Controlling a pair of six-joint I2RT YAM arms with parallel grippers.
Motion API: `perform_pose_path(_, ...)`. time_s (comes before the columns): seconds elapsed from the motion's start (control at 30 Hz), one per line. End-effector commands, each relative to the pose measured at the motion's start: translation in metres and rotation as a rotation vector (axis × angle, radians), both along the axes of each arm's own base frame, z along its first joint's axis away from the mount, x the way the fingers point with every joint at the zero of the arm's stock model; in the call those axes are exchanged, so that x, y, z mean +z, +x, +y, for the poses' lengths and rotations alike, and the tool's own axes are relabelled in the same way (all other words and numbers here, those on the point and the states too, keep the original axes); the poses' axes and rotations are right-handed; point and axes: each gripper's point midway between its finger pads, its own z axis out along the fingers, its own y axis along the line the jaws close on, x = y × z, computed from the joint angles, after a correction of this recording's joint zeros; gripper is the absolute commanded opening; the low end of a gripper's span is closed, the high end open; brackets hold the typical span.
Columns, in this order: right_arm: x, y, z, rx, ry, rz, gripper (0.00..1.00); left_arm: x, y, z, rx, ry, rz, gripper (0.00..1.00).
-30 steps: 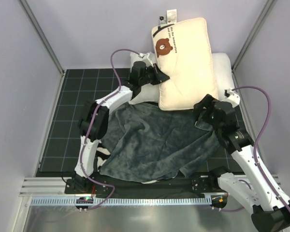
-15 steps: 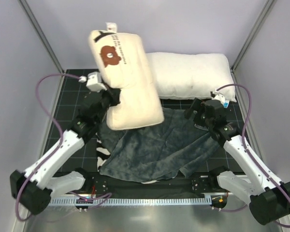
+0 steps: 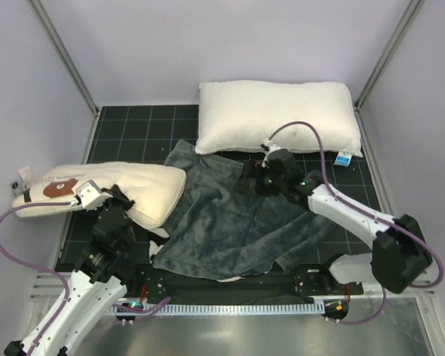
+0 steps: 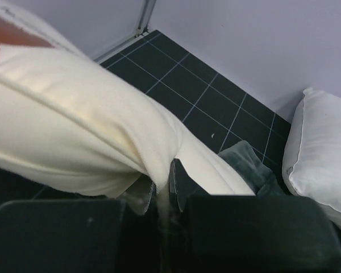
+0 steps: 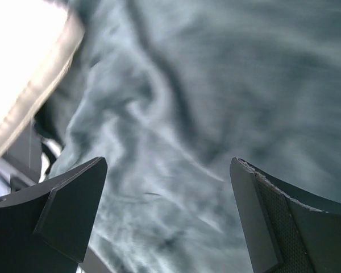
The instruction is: Put the pillow into the pillowcase
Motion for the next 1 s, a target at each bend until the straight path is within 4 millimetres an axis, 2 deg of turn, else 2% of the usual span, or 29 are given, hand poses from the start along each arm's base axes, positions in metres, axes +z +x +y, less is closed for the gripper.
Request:
perform_pose_path(0.0, 0.033, 0.014, 0.058, 0.135, 0.026, -0.089, 0.96, 0.037, -0.014, 0.023, 0.125, -0.100, -0.169, 0.00)
perform_pose_path(0.03, 0.017, 0.011, 0.074, 0.169, -0.004, -0.053, 0.94, 0.033, -0.014, 0.024, 0.131, -0.094, -0.161, 0.00)
perform_pose_path(0.07, 0.022, 0.015, 0.086, 0.185, -0.006, -0.058, 0.93, 0.031, -0.014, 0.024, 0.131, -0.091, -0.159, 0.01)
perform_pose_path(0.13, 0.011, 0.014, 0.110, 0.224, -0.045, -0.036, 0.90, 0.025, -0.011, 0.021, 0.121, -0.074, -0.136, 0.00)
perform_pose_path(0.3, -0.013, 0.013, 0.144, 0.262, -0.128, -0.010, 0.87, 0.011, -0.008, 0.018, 0.121, -0.081, -0.108, 0.00)
perform_pose_path(0.4, -0.029, 0.017, 0.154, 0.254, -0.185, 0.010, 0.78, 0.002, -0.008, 0.019, 0.136, -0.100, -0.101, 0.00)
perform_pose_path(0.47, -0.031, 0.020, 0.162, 0.265, -0.191, 0.010, 0.76, -0.004, -0.007, 0.019, 0.145, -0.115, -0.095, 0.01)
perform_pose_path(0.5, -0.043, 0.018, 0.166, 0.277, -0.209, 0.027, 0.75, -0.006, -0.006, 0.018, 0.147, -0.116, -0.089, 0.00)
perform_pose_path(0.57, -0.045, 0.017, 0.175, 0.295, -0.223, 0.032, 0.75, -0.011, -0.005, 0.017, 0.149, -0.125, -0.078, 0.00)
perform_pose_path(0.6, -0.056, 0.014, 0.179, 0.308, -0.242, 0.049, 0.75, -0.013, -0.004, 0.016, 0.151, -0.125, -0.067, 0.01)
perform_pose_path(0.63, -0.054, 0.015, 0.184, 0.314, -0.245, 0.050, 0.75, -0.015, -0.004, 0.016, 0.151, -0.126, -0.063, 0.00)
perform_pose_path(0.7, -0.066, 0.013, 0.188, 0.325, -0.266, 0.070, 0.74, -0.019, -0.004, 0.015, 0.150, -0.130, -0.052, 0.01)
perform_pose_path(0.77, -0.065, 0.013, 0.192, 0.330, -0.266, 0.071, 0.61, -0.020, -0.004, 0.015, 0.149, -0.132, -0.052, 0.00)
perform_pose_path(0.8, -0.064, 0.018, 0.188, 0.303, -0.285, 0.056, 0.46, -0.020, -0.004, 0.015, 0.146, -0.132, -0.051, 0.00)
perform_pose_path(0.9, -0.056, 0.019, 0.183, 0.280, -0.292, 0.044, 0.14, -0.020, -0.003, 0.012, 0.131, -0.136, -0.050, 0.00)
perform_pose_path(0.93, -0.046, 0.019, 0.174, 0.254, -0.303, 0.032, 0.09, -0.023, -0.001, 0.007, 0.102, -0.138, -0.040, 0.00)
perform_pose_path(0.97, -0.042, 0.017, 0.170, 0.245, -0.308, 0.028, 0.08, -0.025, 0.001, 0.004, 0.084, -0.140, -0.033, 0.00)
